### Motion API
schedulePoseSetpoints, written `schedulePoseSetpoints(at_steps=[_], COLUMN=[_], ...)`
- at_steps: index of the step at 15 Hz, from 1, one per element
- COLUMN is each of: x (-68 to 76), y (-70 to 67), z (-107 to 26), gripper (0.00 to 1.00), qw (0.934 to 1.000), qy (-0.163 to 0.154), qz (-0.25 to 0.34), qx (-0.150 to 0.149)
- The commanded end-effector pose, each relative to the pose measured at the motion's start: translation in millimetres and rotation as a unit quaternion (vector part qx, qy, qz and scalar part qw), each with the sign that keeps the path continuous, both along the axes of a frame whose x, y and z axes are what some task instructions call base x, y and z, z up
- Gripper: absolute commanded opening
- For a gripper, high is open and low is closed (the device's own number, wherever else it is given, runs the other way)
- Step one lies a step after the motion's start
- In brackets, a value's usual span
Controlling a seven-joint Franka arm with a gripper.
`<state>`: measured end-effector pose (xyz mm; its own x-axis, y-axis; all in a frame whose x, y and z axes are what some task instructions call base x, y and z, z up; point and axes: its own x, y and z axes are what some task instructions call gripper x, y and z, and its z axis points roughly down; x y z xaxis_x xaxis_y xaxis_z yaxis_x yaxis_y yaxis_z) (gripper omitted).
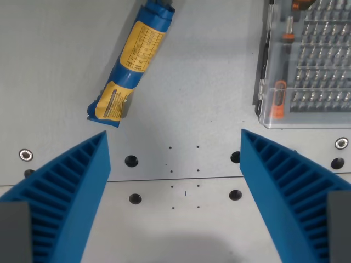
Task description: Move above the blue bag
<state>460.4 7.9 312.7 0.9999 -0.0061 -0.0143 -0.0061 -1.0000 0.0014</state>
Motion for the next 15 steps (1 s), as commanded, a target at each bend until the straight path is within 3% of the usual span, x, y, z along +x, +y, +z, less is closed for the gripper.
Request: schedulePoseSetpoints(at_steps=[1, 8, 15], x=[0.6, 2.5, 3.6], y=[3.4, 11.0, 19.7], z=[-5.9, -29.2, -59.9], gripper=[1.0, 1.0, 1.0], qw=[0.9988, 0.9941, 0.9851], qy=[-0.018, -0.033, -0.04], qz=[-0.045, -0.103, -0.167], qx=[-0.002, 0.0, 0.002])
